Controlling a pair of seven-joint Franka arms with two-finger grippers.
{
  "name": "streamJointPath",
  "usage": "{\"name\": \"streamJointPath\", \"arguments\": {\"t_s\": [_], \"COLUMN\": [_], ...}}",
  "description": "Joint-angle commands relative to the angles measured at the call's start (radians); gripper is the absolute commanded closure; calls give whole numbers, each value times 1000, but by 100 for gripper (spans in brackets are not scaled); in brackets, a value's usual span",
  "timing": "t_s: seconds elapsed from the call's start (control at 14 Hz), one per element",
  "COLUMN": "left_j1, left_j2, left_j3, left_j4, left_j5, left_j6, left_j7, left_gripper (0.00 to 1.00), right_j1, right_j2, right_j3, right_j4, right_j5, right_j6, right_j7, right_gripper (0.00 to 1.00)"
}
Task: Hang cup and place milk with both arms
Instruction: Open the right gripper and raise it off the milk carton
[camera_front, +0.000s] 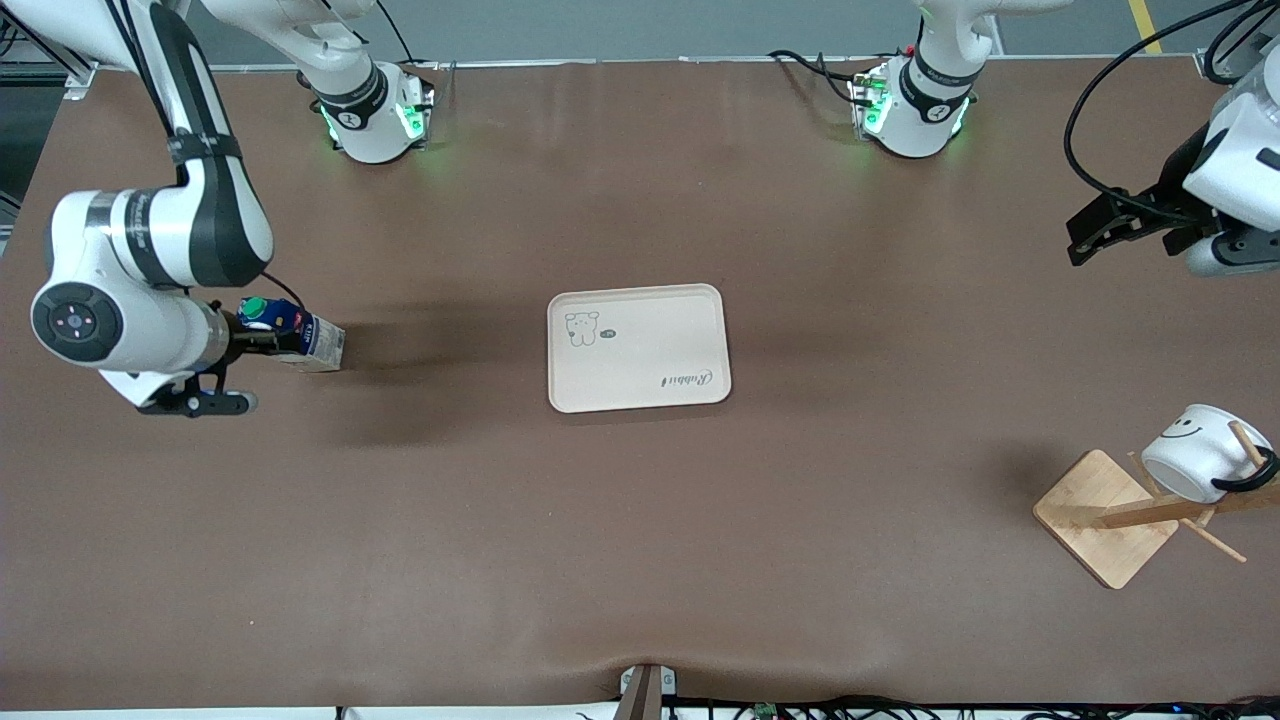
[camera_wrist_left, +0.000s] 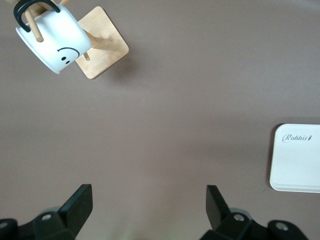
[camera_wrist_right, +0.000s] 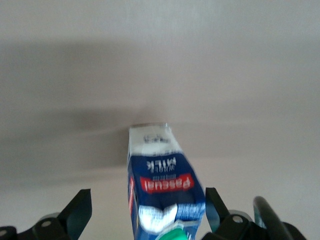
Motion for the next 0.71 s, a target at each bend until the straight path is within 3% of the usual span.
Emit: {"name": "streamJointPath", "arguments": {"t_s": [0.0, 0.21, 0.29, 0.5, 0.64], "left_j1": [-11, -19, -19, -10, -16], "left_j2": [-19, -21, -22, -24, -15], "left_j3": [17, 15, 12, 8, 8], "left_j4": [-25, -13, -13, -8, -5], "left_j5": [-19, -21, -21, -19, -21], "left_j6": [16, 9, 3, 0, 4], "left_j7": [-3, 12, 15, 22, 14], "left_gripper": [0, 0, 0, 0, 0], "right_j1": [10, 113, 150, 112, 68], "right_j2": [77, 79, 80, 54, -16], "right_j3": [1, 1, -1, -1, 1], "right_j4": [236, 499, 535, 528, 503], "right_j5": [-23, -52, -61, -3, 38], "right_j6": [-161, -394, -404, -440, -428], "right_j7": [1, 8, 8, 0, -21], "right_gripper": [0, 0, 0, 0, 0]}}
